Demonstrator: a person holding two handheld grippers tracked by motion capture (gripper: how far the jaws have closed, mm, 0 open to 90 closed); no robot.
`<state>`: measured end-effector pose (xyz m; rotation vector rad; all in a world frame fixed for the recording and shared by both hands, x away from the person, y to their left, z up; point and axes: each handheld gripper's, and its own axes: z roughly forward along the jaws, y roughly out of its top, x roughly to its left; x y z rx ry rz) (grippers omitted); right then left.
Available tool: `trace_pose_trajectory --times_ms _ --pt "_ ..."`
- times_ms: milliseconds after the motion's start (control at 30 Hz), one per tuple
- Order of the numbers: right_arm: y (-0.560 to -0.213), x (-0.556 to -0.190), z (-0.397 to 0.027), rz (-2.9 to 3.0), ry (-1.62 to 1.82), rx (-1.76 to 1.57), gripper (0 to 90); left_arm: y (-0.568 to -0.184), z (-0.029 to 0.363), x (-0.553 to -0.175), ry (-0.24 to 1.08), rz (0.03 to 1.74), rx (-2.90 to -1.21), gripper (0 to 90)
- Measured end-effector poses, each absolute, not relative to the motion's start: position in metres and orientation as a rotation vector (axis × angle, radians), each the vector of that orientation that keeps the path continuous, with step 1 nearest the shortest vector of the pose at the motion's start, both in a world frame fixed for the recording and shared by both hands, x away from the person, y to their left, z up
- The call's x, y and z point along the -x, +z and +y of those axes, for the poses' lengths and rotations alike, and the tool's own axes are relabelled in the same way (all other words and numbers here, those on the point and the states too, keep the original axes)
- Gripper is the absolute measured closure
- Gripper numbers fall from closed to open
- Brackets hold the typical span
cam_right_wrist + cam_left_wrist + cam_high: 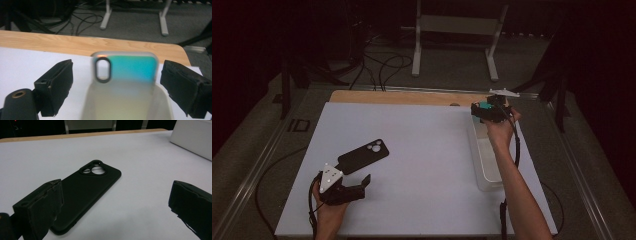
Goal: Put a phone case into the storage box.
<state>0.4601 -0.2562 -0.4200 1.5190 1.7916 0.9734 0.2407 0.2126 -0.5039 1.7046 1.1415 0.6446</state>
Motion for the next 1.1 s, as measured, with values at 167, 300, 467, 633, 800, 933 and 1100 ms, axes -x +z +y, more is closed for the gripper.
trace_pose_trajectory --times_ms 167,300,467,633,800,933,1100 --pt "-0.410 -0.447 -0.248 1.844 1.027 -1.461 11.6 -0.504 0.212 -0.241 0.643 1.139 -1.707 0.1" --pt "-0.410 -0.436 -0.240 1.896 1.074 -1.443 12.0 -0.504 0.212 -0.241 0.644 1.142 -1.705 0.1" --pt "-0.412 -0.417 -0.223 1.962 1.099 -1.385 13.3 -0.504 0.212 -0.241 0.641 1.141 -1.711 0.1" --pt "-0.413 -0.396 -0.206 2.012 1.139 -1.311 13.6 -0.505 0.211 -0.241 0.637 1.140 -1.715 0.1" --pt "-0.416 -0.374 -0.196 2.041 1.191 -1.267 13.9 -0.504 0.212 -0.241 0.636 1.141 -1.713 0.1" --pt "-0.418 -0.354 -0.193 2.057 1.247 -1.231 14.5 -0.504 0.213 -0.242 0.636 1.145 -1.705 0.1" --pt "-0.424 -0.334 -0.190 2.080 1.303 -1.207 14.7 -0.504 0.213 -0.241 0.626 1.142 -1.705 0.0"
